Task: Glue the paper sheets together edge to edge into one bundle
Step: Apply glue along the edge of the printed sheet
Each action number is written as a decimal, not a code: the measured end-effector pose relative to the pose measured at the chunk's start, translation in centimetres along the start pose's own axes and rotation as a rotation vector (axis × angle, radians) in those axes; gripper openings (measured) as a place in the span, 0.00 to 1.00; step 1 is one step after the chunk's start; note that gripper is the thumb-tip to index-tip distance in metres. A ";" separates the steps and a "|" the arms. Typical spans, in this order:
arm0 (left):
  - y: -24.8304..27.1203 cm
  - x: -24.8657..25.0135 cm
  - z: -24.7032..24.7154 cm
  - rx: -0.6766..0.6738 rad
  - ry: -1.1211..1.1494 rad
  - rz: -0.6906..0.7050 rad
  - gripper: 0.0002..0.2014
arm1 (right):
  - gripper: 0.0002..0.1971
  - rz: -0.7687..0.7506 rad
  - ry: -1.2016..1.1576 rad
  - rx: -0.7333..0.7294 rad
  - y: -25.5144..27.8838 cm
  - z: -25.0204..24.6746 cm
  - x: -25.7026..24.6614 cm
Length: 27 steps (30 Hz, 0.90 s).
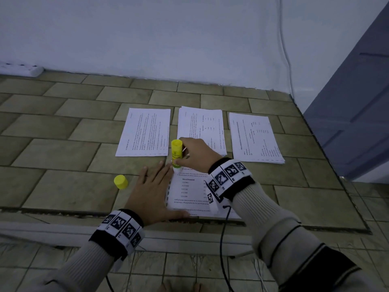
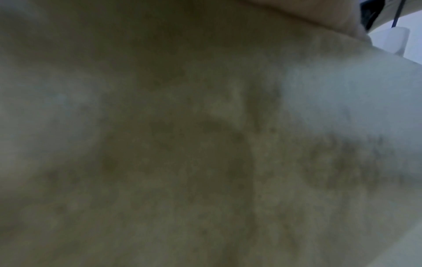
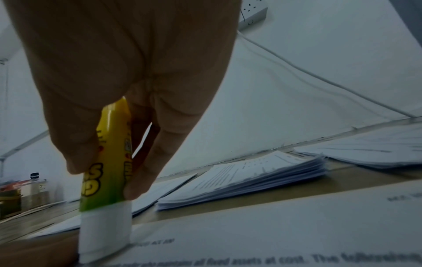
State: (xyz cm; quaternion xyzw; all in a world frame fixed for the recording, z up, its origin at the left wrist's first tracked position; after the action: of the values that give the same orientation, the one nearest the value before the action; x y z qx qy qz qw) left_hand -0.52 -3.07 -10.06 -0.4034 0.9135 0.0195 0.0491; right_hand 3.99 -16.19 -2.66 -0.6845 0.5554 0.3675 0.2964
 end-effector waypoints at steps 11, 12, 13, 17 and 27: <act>0.0 -0.1 0.3 -0.044 0.000 -0.003 0.67 | 0.07 0.022 -0.101 0.085 3.9 -1.9 0.7; 0.0 -0.1 0.3 -0.034 0.008 -0.001 0.66 | 0.07 0.025 -0.123 0.072 5.2 -1.9 0.7; 0.0 -0.1 0.4 -0.026 0.015 -0.001 0.65 | 0.08 0.027 -0.140 0.050 6.4 -1.9 0.8; 0.0 -0.1 0.2 -0.010 0.026 -0.007 0.62 | 0.10 0.034 -0.213 -0.006 10.4 -1.8 1.8; 0.0 -0.1 0.4 -0.010 0.012 -0.002 0.62 | 0.08 -0.079 -0.200 0.012 13.2 -1.0 1.5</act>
State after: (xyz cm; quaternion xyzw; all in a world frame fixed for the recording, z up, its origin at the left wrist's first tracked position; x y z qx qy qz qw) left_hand -0.46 -2.96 -10.47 -0.4048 0.9132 0.0216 0.0417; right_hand -8.62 -20.55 -3.29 -0.6641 0.4979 0.4186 0.3685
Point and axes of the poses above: each hand's wrist, its own y-axis away from the middle knuckle, its own z-axis out of the palm, x = y × z, the point moved 7 cm from there along -y, towards the middle knuckle, and after that the axes turned 14 degrees about -y, right-handed, at the moved point
